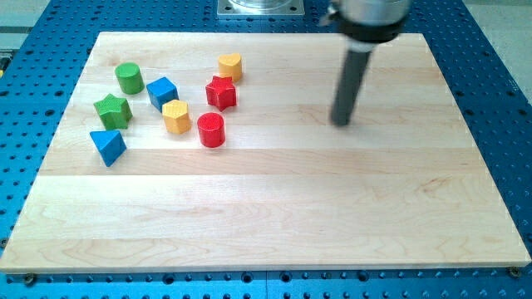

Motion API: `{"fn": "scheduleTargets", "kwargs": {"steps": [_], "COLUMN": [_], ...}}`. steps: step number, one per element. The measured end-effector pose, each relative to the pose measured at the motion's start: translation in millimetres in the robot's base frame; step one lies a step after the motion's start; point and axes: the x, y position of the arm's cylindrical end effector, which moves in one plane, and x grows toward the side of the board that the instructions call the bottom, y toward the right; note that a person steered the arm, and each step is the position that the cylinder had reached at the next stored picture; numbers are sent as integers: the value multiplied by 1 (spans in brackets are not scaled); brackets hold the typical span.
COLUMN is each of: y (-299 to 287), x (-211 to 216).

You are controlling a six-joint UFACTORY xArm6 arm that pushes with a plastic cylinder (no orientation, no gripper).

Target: Push the blue triangle closer to the green star

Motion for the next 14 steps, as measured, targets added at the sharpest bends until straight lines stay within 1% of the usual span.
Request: {"fn": "scheduleTargets", "kwargs": {"steps": [1, 2, 3, 4, 6, 9, 10, 11, 12, 13, 14], "y": [-6, -131, -263, -313, -311, -318, -332, -328, -275, -274, -274], "x": [38, 122, 130, 115, 93, 45, 43, 96, 88, 65, 56]}}
